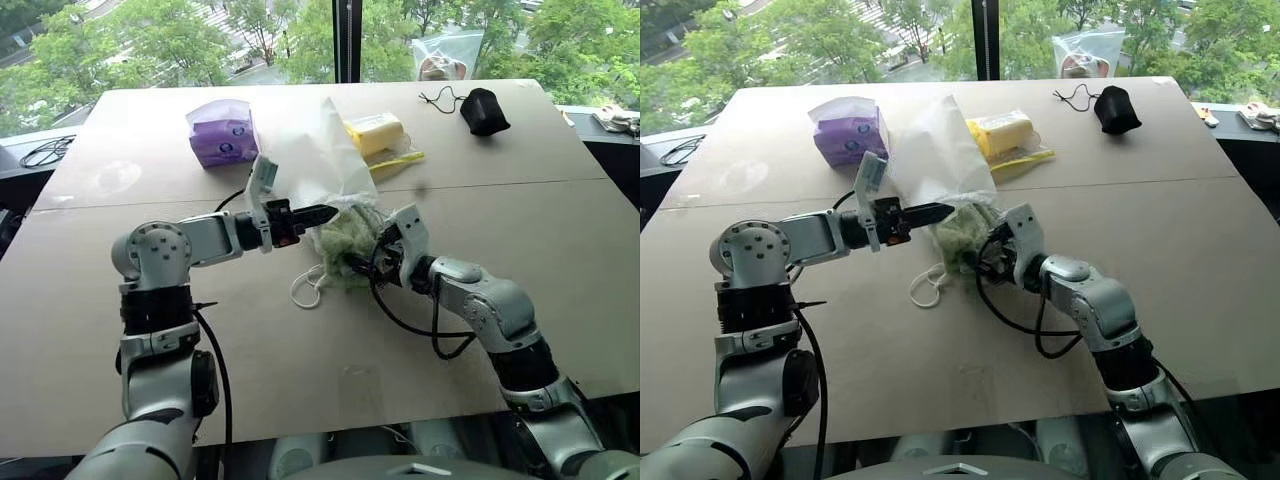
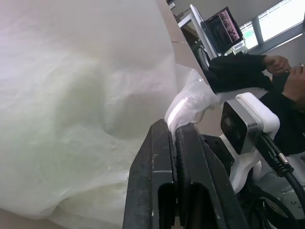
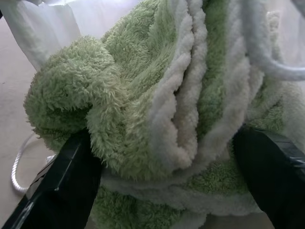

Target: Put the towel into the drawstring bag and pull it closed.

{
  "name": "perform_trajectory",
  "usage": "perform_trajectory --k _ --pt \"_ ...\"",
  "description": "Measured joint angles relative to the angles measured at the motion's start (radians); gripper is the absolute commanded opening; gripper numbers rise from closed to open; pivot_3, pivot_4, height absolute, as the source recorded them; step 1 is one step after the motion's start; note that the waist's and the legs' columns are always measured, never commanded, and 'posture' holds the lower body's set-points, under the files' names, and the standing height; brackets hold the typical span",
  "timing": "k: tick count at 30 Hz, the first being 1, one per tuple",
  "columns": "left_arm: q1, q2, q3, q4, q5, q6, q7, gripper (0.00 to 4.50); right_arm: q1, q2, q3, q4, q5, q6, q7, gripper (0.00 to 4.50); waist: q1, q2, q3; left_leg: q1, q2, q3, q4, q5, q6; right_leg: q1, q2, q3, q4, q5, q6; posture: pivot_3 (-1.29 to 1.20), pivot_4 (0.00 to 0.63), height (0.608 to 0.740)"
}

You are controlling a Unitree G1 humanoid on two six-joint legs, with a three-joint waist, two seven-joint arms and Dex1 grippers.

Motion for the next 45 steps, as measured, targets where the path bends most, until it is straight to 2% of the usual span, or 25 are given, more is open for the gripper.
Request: perform_trajectory --k 2,3,4,6,9,10,19,27,28,31,32,33,35,39,41,45 --pt "0.021 0.013 -0.017 0.0 0.012 -0.004 -0.016 0.0 -0.009 0.027 0.007 0.026 -0.03 -0.053 -0.001 2.61 0.001 -0.001 0.001 0.0 0.0 0.0 0.0 0.0 0.0 0.0 0.0 0.0 0.0 0.0 0.0 0.0 0.15 0.74" --pt "0.032 0.03 -0.03 -0.001 0.016 -0.01 -0.03 0.0 -0.011 0.036 0.006 0.036 -0.041 -0.085 0.005 1.97 0.002 -0.003 0.002 0.0 0.0 0.0 0.0 0.0 0.0 0.0 0.0 -0.001 0.0 0.0 0.0 0.0 0.15 0.74" --pt "0.035 0.033 -0.032 -0.001 0.017 -0.01 -0.032 0.0 -0.011 0.038 0.006 0.04 -0.042 -0.091 0.007 1.81 0.004 -0.003 0.002 0.0 0.0 0.0 0.0 0.0 0.0 0.0 -0.001 -0.001 0.0 0.0 0.0 0.0 0.15 0.74" --pt "0.045 0.049 -0.044 -0.003 0.029 -0.016 -0.052 0.0 -0.011 0.077 -0.034 0.072 -0.025 -0.119 0.018 1.0 0.005 -0.003 0.002 0.0 0.0 -0.001 0.0 0.0 0.0 0.001 -0.001 -0.001 -0.001 0.0 0.0 0.0 0.15 0.74" --pt "0.045 0.058 -0.049 -0.003 0.033 -0.017 -0.07 0.0 -0.015 0.111 -0.081 0.114 0.01 -0.149 0.056 0.1 0.004 -0.004 0.003 0.0 0.0 -0.001 0.0 0.0 0.0 0.001 -0.001 -0.002 -0.001 0.0 0.0 0.0 0.15 0.74" --pt "0.045 0.062 -0.048 -0.003 0.031 -0.012 -0.077 0.0 -0.02 0.125 -0.095 0.138 0.024 -0.16 0.07 0.04 0.003 -0.004 0.003 0.0 0.0 -0.001 0.0 0.0 0.0 0.001 -0.001 -0.002 -0.001 0.0 0.0 0.0 0.15 0.74" --pt "0.07 0.06 -0.028 -0.07 -0.052 0.098 -0.096 0.0 -0.15 0.272 -0.185 0.414 0.08 -0.26 0.169 0.04 -0.002 -0.004 0.004 0.0 0.0 -0.001 0.0 0.0 0.0 0.001 -0.001 -0.001 -0.001 0.0 0.0 0.0 0.15 0.74" --pt "0.098 0.055 -0.012 -0.09 -0.077 0.131 -0.086 0.0 -0.215 0.278 -0.222 0.623 0.094 -0.36 0.25 0.04 -0.001 -0.004 0.005 0.0 0.0 -0.001 0.0 0.0 -0.001 0.001 -0.002 -0.002 -0.001 0.0 0.0 0.0 0.15 0.74" --pt "0.098 0.056 -0.012 -0.09 -0.076 0.129 -0.087 0.0 -0.216 0.277 -0.222 0.625 0.09 -0.371 0.255 0.81 -0.001 -0.004 0.005 0.0 0.0 -0.001 0.0 0.0 -0.001 0.001 -0.002 -0.002 0.0 0.0 0.0 0.0 0.15 0.74" --pt "0.086 0.081 -0.034 -0.082 -0.054 0.092 -0.11 0.0 -0.191 0.242 -0.211 0.545 0.079 -0.357 0.272 1.97 0.0 -0.003 0.005 0.0 0.0 -0.002 0.0 0.0 -0.001 0.0 -0.002 -0.002 0.0 0.0 0.0 0.0 0.15 0.74" --pt "0.071 0.108 -0.055 -0.065 -0.032 0.06 -0.136 0.0 -0.164 0.204 -0.19 0.478 0.065 -0.342 0.274 2.51 0.004 -0.003 0.005 -0.001 0.0 -0.002 0.0 0.0 -0.001 0.0 -0.003 -0.003 -0.001 0.0 0.0 0.0 0.15 0.74" --pt "0.06 0.135 -0.061 -0.047 -0.013 0.031 -0.158 0.0 -0.142 0.165 -0.172 0.425 0.052 -0.327 0.281 2.77 0.004 -0.003 0.005 -0.001 0.0 -0.002 0.0 0.0 -0.001 0.0 -0.003 -0.003 -0.001 0.0 0.0 0.0 0.15 0.74" --pt "0.031 0.192 -0.096 -0.003 0.04 -0.043 -0.22 0.0 -0.078 0.066 -0.138 0.298 0.027 -0.281 0.295 2.77 0.006 -0.003 0.005 -0.001 -0.001 -0.002 0.0 0.0 -0.001 0.0 -0.004 -0.003 -0.002 0.0 0.0 0.0 0.15 0.74" --pt "-0.047 0.317 -0.277 0.09 0.239 -0.332 -0.454 0.0 0.026 -0.151 -0.069 0.023 -0.009 -0.126 0.322 2.77 0.003 -0.001 0.006 -0.004 -0.001 -0.001 0.0 0.0 -0.001 -0.003 -0.004 -0.002 -0.003 0.0 -0.001 0.0 0.15 0.74" --pt "-0.082 0.332 -0.345 0.124 0.314 -0.449 -0.552 0.0 0.001 -0.184 -0.084 -0.034 -0.028 -0.087 0.29 2.77 -0.002 -0.001 0.006 -0.004 0.001 0.0 -0.001 0.0 -0.001 -0.004 -0.003 -0.001 -0.002 0.0 -0.001 0.0 0.15 0.74" --pt "-0.142 0.328 -0.402 0.215 0.4 -0.558 -0.648 0.0 -0.132 -0.185 -0.056 0.035 -0.141 -0.109 0.221 2.77 -0.002 -0.001 0.006 -0.01 0.001 0.0 0.001 0.0 0.0 -0.01 -0.001 -0.001 0.001 0.0 -0.001 0.0 0.15 0.74"
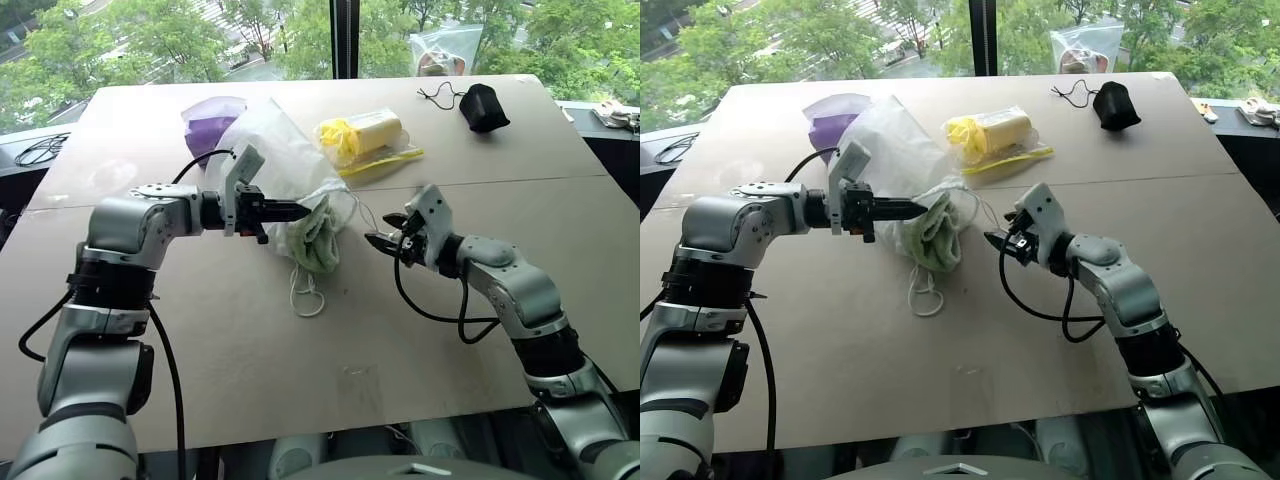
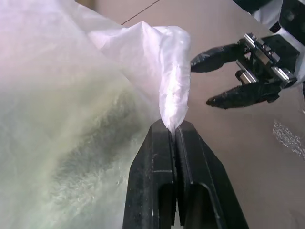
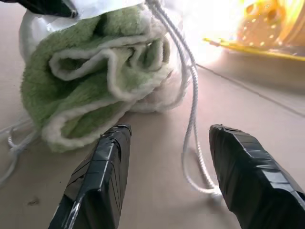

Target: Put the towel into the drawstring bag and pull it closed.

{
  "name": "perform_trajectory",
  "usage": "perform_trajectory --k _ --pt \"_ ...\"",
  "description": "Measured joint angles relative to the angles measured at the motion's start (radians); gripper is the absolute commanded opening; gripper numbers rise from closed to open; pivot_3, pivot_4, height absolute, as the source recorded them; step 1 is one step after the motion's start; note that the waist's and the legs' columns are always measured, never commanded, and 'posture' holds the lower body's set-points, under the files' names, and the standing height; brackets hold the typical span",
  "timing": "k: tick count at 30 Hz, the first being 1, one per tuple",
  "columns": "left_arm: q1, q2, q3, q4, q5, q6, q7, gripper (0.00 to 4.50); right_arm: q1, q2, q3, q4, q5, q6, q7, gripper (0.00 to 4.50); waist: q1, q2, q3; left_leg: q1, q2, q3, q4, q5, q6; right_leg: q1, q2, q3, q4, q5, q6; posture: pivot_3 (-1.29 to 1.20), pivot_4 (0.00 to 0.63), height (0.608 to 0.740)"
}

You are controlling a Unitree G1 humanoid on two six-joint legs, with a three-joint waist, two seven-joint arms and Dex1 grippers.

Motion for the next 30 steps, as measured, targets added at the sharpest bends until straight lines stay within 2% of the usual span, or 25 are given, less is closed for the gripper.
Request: perform_trajectory --k 5,8,11,12,13,16,21,23,25,27,30 --pt "-0.023 -0.03 -0.003 0.054 0.06 -0.058 -0.026 0.0 -0.098 0.127 0.066 0.333 -0.096 -0.088 -0.024 2.77 0.003 0.0 0.0 -0.004 -0.001 0.002 0.003 0.0 0.0 -0.001 0.006 0.0 -0.001 0.0 0.001 0.0 0.15 0.74" --pt "-0.024 -0.048 0.002 0.055 0.068 -0.071 -0.025 0.0 -0.17 0.157 0.064 0.464 -0.121 -0.153 -0.046 1.96 -0.003 -0.001 0.0 -0.003 -0.001 0.004 0.004 0.0 0.001 -0.001 0.006 0.0 -0.001 0.001 0.003 0.0 0.15 0.74" --pt "0.006 -0.039 0.029 0.019 0.068 -0.086 -0.024 0.0 -0.183 0.168 0.052 0.524 -0.132 -0.212 -0.056 0.41 -0.002 -0.001 0.0 -0.002 -0.001 0.003 0.004 0.0 0.001 -0.001 0.006 0.001 0.002 0.001 0.003 0.0 0.15 0.74" --pt "0.019 -0.032 0.039 0.008 0.067 -0.085 -0.025 0.0 -0.18 0.167 0.044 0.524 -0.132 -0.215 -0.055 0.06 -0.001 -0.001 0.0 -0.002 0.0 0.003 0.004 0.0 0.001 -0.001 0.006 0.001 0.002 0.001 0.003 0.0 0.15 0.74" --pt "0.05 -0.01 0.059 -0.019 0.057 -0.068 -0.029 0.0 -0.173 0.161 0.034 0.514 -0.13 -0.212 -0.049 0.06 0.0 -0.001 0.0 -0.002 0.0 0.002 0.004 0.0 0.001 -0.001 0.006 0.002 0.003 0.0 0.003 0.0 0.15 0.74" --pt "0.156 0.051 0.176 -0.112 -0.02 0.009 -0.03 0.8 -0.13 0.129 0.011 0.455 -0.123 -0.196 -0.028 0.0 0.0 -0.001 0.0 -0.003 0.0 0.002 0.004 0.0 0.001 -0.001 0.006 0.003 0.003 0.0 0.003 0.0 0.15 0.74" --pt "0.296 0.093 0.371 -0.313 -0.139 0.148 0.046 2.93 -0.085 0.111 -0.014 0.385 -0.111 -0.148 -0.014 0.0 0.004 -0.001 0.0 -0.001 0.0 0.002 0.005 0.0 0.001 0.0 0.001 0.003 0.004 0.0 0.003 0.0 0.15 0.74" --pt "0.445 0.115 0.431 -0.443 -0.185 0.214 0.078 3.66 -0.062 0.109 -0.022 0.333 -0.094 -0.111 -0.011 0.0 0.001 -0.001 0.0 -0.001 0.0 0.002 0.004 0.0 0.001 -0.001 0.0 0.003 0.004 0.0 0.003 0.0 0.15 0.74" --pt "0.571 0.074 0.446 -0.544 -0.212 0.258 0.138 3.66 -0.031 0.098 -0.04 0.282 -0.078 -0.074 -0.005 0.0 0.003 0.0 0.0 -0.001 0.0 0.001 0.004 0.0 0.0 -0.001 0.0 0.003 0.004 0.0 0.003 0.0 0.15 0.74" --pt "0.661 0.004 0.426 -0.603 -0.174 0.241 0.239 3.66 -0.018 0.097 -0.043 0.228 -0.062 -0.039 0.0 0.0 0.006 0.0 0.0 -0.001 0.0 0.001 0.005 0.0 0.0 -0.001 0.0 0.002 0.006 0.0 0.002 0.0 0.15 0.74" --pt "0.731 -0.18 0.358 -0.635 -0.057 0.139 0.445 3.66 -0.005 0.09 -0.043 0.141 -0.051 0.004 0.007 0.0 0.016 -0.001 0.0 0.0 -0.001 0.0 0.006 -0.002 0.004 0.0 -0.001 0.001 0.01 0.0 0.002 0.0 0.15 0.74"
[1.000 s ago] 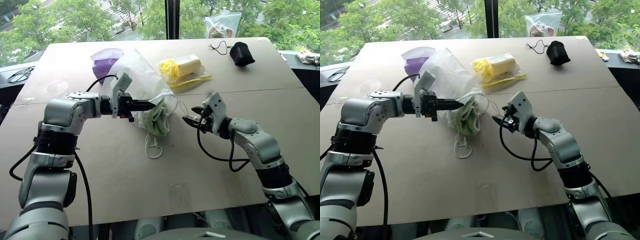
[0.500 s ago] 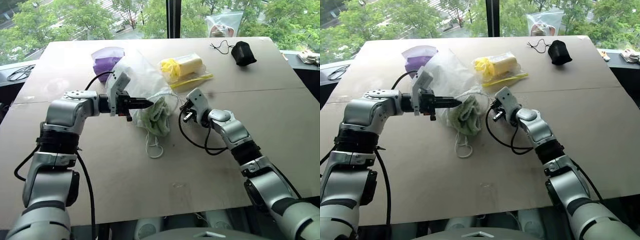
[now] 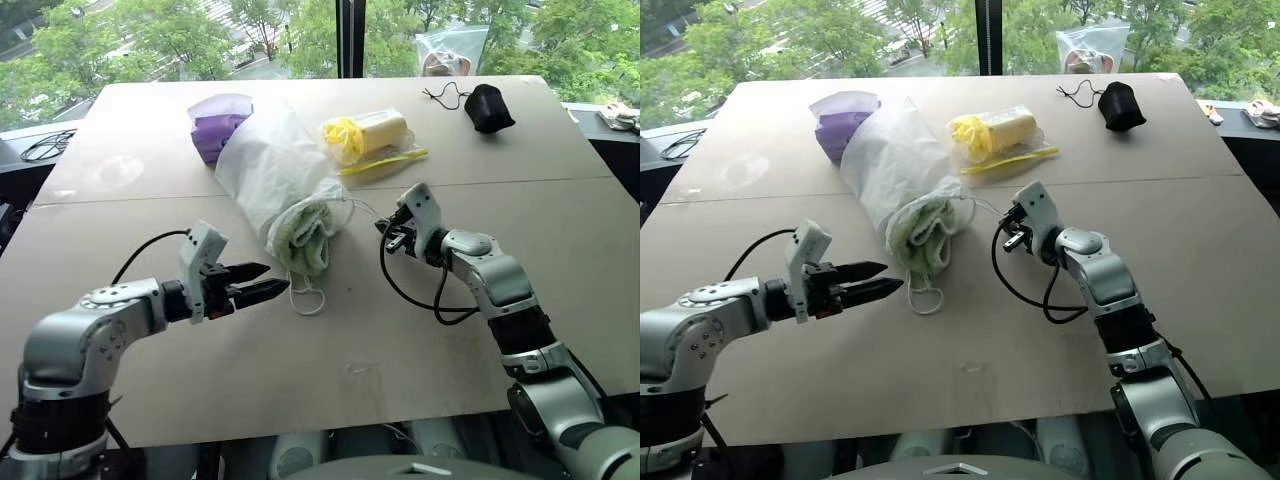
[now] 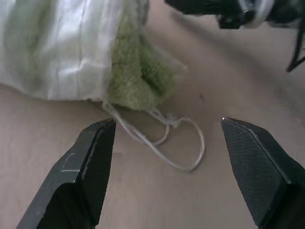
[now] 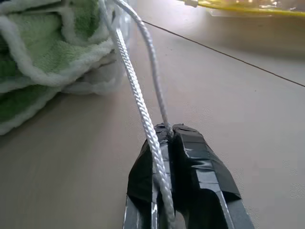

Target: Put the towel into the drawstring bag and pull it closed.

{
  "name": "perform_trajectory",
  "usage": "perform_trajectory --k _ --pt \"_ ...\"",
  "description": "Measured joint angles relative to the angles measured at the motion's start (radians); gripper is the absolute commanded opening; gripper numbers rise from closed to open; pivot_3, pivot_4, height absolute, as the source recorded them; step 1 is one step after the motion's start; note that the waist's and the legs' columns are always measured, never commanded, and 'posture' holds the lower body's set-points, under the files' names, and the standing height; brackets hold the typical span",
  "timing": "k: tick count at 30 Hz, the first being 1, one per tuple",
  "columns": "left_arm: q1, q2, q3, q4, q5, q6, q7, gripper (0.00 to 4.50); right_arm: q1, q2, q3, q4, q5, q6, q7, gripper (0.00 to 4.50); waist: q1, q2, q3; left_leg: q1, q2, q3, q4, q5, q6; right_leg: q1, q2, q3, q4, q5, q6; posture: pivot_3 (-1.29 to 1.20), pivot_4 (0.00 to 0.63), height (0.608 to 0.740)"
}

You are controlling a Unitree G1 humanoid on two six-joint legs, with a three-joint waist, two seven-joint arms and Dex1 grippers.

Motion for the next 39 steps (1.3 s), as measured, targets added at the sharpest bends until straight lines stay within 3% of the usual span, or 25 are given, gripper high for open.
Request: perform_trajectory --k 4,8,16,21,25,30,39 --pt "0.028 -0.118 -0.09 -0.03 0.116 -0.126 0.157 3.66 0.017 -0.017 0.0 -0.061 0.011 0.044 0.002 0.0 0.016 0.004 -0.001 0.017 0.0 0.0 -0.001 -0.001 0.0 0.014 -0.002 0.0 -0.001 -0.003 -0.005 0.0 0.15 0.74" --pt "0.057 -0.148 -0.193 -0.055 0.242 -0.212 0.259 3.66 0.032 -0.043 -0.001 -0.096 0.02 0.075 0.002 0.0 0.019 0.01 -0.005 0.017 0.0 0.0 -0.001 0.0 0.001 0.014 -0.003 0.0 -0.001 -0.001 -0.007 0.0 0.15 0.74" --pt "0.051 -0.152 -0.316 -0.05 0.412 -0.282 0.355 0.06 0.055 -0.048 -0.031 -0.165 0.092 0.143 0.008 0.0 0.019 0.02 -0.012 0.016 0.0 0.001 -0.001 0.0 0.002 0.014 -0.002 0.0 0.0 -0.001 -0.008 0.0 0.15 0.74" --pt "0.054 -0.225 -0.288 -0.048 0.419 -0.277 0.405 0.02 0.069 -0.029 -0.066 -0.228 0.178 0.183 0.024 0.0 0.019 0.019 -0.012 0.016 0.0 0.0 0.0 0.0 0.002 0.014 -0.001 -0.001 0.0 -0.001 -0.007 0.0 0.15 0.74" --pt "0.076 -0.232 -0.158 -0.033 0.4 -0.305 0.441 0.02 0.069 -0.042 -0.123 -0.321 0.273 0.22 0.042 0.0 0.005 0.018 -0.012 0.016 0.003 0.0 -0.001 0.0 0.002 0.013 0.002 0.0 0.0 -0.001 -0.007 0.0 0.15 0.74" --pt "0.004 -0.135 0.077 0.06 0.469 -0.444 0.545 0.02 0.006 -0.196 -0.098 -0.333 0.159 0.174 -0.002 0.0 -0.003 0.013 -0.005 0.011 0.003 0.001 -0.001 0.0 0.002 0.009 0.002 -0.001 -0.001 -0.001 -0.007 0.0 0.15 0.74" --pt "-0.32 0.027 0.159 0.144 0.525 -0.611 0.592 0.02 -0.23 -0.324 -0.115 -0.342 0.132 0.144 0.02 0.0 0.007 0.007 -0.001 -0.003 0.002 -0.001 -0.002 0.003 -0.003 0.002 0.0 -0.007 -0.012 0.002 -0.003 0.0 0.15 0.74"
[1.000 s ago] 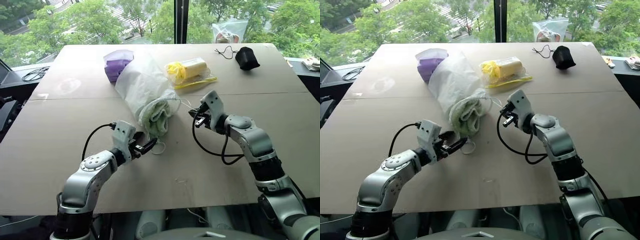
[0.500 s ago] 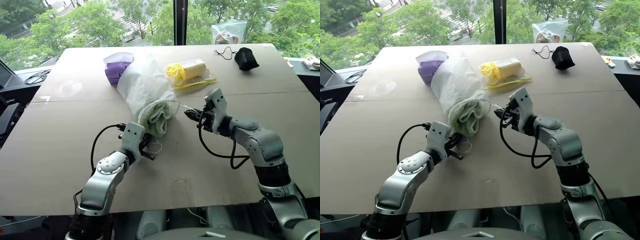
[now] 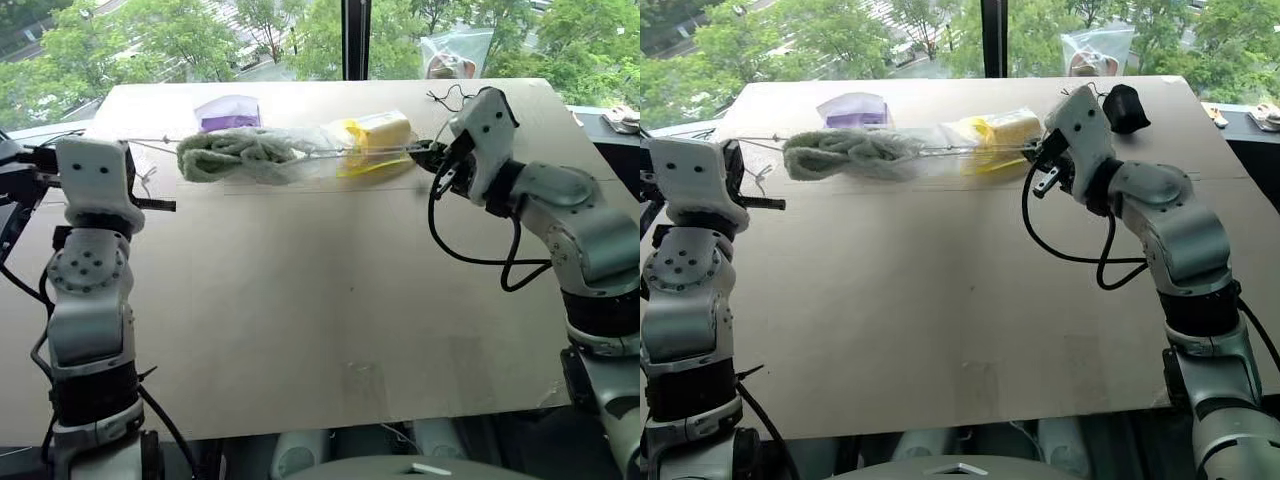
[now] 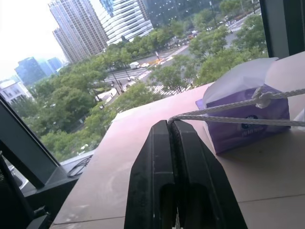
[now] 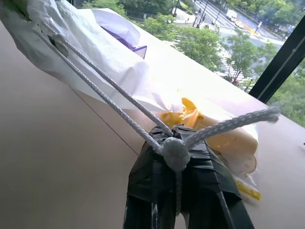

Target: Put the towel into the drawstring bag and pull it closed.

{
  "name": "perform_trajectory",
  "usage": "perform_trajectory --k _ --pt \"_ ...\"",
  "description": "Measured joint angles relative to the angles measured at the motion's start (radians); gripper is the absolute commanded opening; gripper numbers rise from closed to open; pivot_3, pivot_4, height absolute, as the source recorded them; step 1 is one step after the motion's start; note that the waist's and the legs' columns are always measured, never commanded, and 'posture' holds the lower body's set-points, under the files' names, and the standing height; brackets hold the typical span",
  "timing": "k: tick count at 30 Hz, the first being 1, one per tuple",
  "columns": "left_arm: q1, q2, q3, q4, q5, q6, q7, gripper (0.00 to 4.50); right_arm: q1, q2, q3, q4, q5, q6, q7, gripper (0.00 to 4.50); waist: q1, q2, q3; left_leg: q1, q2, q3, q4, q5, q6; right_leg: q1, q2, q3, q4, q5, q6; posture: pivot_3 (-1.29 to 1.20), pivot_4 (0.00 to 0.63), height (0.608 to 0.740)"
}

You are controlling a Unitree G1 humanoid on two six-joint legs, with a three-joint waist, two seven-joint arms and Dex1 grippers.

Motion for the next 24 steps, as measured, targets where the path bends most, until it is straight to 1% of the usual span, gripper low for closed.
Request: perform_trajectory --k 2,4,6,7,9,10,11,12,14,15,16,18,20,21,22,24 --pt "-0.144 0.051 -0.011 0.064 -0.013 -0.01 -0.041 0.02 -0.116 -0.014 -0.028 0.032 0.0 -0.007 -0.001 0.0 0.002 -0.004 0.005 0.0 0.0 0.0 -0.001 0.0 0.0 0.0 0.001 -0.001 -0.001 0.0 0.0 0.0 0.15 0.74" --pt "-0.262 0.077 -0.036 0.106 -0.026 -0.018 -0.076 0.02 -0.213 -0.034 -0.057 0.048 0.005 -0.013 0.0 0.0 0.004 -0.004 0.005 0.0 0.0 0.001 -0.001 0.0 0.0 0.0 0.001 -0.003 -0.002 0.0 0.0 0.0 0.15 0.74" --pt "-0.35 0.079 -0.052 0.138 -0.046 -0.021 -0.104 0.02 -0.286 -0.034 -0.1 0.049 0.031 -0.007 0.0 0.0 0.006 -0.004 0.004 0.0 0.0 0.002 -0.002 0.0 0.0 0.0 0.001 -0.003 -0.004 0.0 0.001 0.0 0.15 0.74" --pt "-0.365 0.079 -0.054 0.15 -0.053 -0.019 -0.115 0.02 -0.295 -0.034 -0.109 0.048 0.04 -0.006 0.0 0.0 0.006 -0.005 0.004 0.0 0.0 0.003 -0.002 0.0 0.0 0.001 0.001 -0.002 -0.005 -0.001 0.002 0.0 0.15 0.74" --pt "-0.357 0.078 -0.067 0.187 -0.07 0.005 -0.148 0.02 -0.259 -0.042 -0.113 0.046 0.039 -0.012 0.004 0.0 0.002 -0.005 0.003 0.002 -0.001 0.004 -0.003 0.0 0.0 0.002 0.001 -0.001 -0.005 -0.002 0.003 0.0 0.15 0.74" --pt "-0.345 0.061 -0.079 0.22 -0.074 0.013 -0.155 0.02 -0.189 -0.071 -0.096 0.04 0.024 -0.02 0.016 0.0 0.003 -0.006 0.003 0.0 -0.001 0.004 -0.003 0.0 0.0 0.002 0.001 -0.003 -0.005 -0.002 0.003 0.0 0.15 0.74" --pt "-0.341 0.055 -0.081 0.245 -0.076 0.014 -0.157 0.02 -0.147 -0.075 -0.085 0.043 0.028 -0.005 0.023 0.0 0.003 -0.008 0.006 -0.001 -0.001 0.004 -0.002 0.0 0.0 0.001 0.001 -0.003 -0.004 -0.002 0.003 0.0 0.15 0.74" --pt "-0.345 0.056 -0.081 0.259 -0.078 0.015 -0.163 0.02 -0.139 -0.062 -0.086 0.049 0.046 0.016 0.022 0.0 0.002 -0.008 0.01 -0.004 -0.001 0.004 0.0 0.0 0.0 -0.002 0.001 -0.003 -0.002 -0.001 0.003 0.0 0.15 0.74" --pt "-0.393 0.057 -0.11 0.271 -0.087 0.026 -0.196 0.02 -0.187 -0.033 -0.117 0.049 0.108 0.059 0.015 0.0 0.001 -0.008 0.01 -0.018 -0.001 0.004 0.005 0.0 0.0 -0.017 0.002 -0.002 0.007 -0.001 0.005 0.0 0.15 0.74" --pt "-0.401 0.059 -0.131 0.273 -0.09 0.032 -0.22 0.02 -0.216 -0.03 -0.133 0.044 0.121 0.058 0.009 0.0 0.001 -0.007 0.01 -0.018 -0.001 0.004 0.008 0.0 0.0 -0.018 0.003 -0.002 0.011 -0.001 0.005 0.0 0.15 0.74" --pt "-0.394 0.059 -0.144 0.278 -0.09 0.036 -0.236 0.02 -0.227 -0.032 -0.151 0.036 0.125 0.055 0.006 0.0 0.002 -0.006 0.009 -0.015 -0.001 0.004 0.008 0.0 0.0 -0.015 0.003 -0.002 0.01 -0.001 0.005 0.0 0.15 0.74" --pt "-0.378 0.037 -0.16 0.315 -0.09 0.03 -0.253 0.02 -0.172 -0.059 -0.189 0.043 0.128 0.03 0.004 0.0 0.003 -0.009 0.007 -0.014 -0.001 0.002 0.01 0.0 0.001 -0.01 0.003 -0.005 0.006 -0.002 0.006 0.0 0.15 0.74" --pt "-0.405 0.035 -0.17 0.343 -0.091 0.014 -0.275 0.02 -0.162 -0.028 -0.231 0.089 0.177 0.071 -0.007 0.0 0.004 -0.01 0.013 -0.019 -0.002 0.003 0.016 -0.001 0.002 -0.014 0.003 -0.005 0.012 -0.001 0.007 0.0 0.15 0.74" --pt "-0.455 0.036 -0.171 0.361 -0.095 0.014 -0.283 0.02 -0.191 -0.01 -0.253 0.101 0.216 0.093 -0.014 0.0 0.004 -0.01 0.018 -0.022 -0.002 0.003 0.018 -0.001 0.003 -0.018 0.002 -0.004 0.015 0.0 0.008 0.0 0.15 0.74" --pt "-0.519 0.039 -0.171 0.372 -0.102 0.014 -0.291 0.02 -0.253 -0.008 -0.264 0.104 0.251 0.11 -0.02 0.0 0.005 -0.008 0.02 -0.025 -0.002 0.003 0.019 0.0 0.003 -0.021 0.002 -0.003 0.016 0.002 0.008 0.0 0.15 0.74" --pt "-0.612 0.051 -0.171 0.383 -0.116 0.007 -0.314 0.02 -0.373 -0.031 -0.288 0.099 0.293 0.118 -0.02 0.0 0.005 -0.007 0.019 -0.024 -0.003 0.003 0.018 0.0 0.003 -0.021 0.003 -0.003 0.016 0.002 0.008 0.0 0.15 0.74"
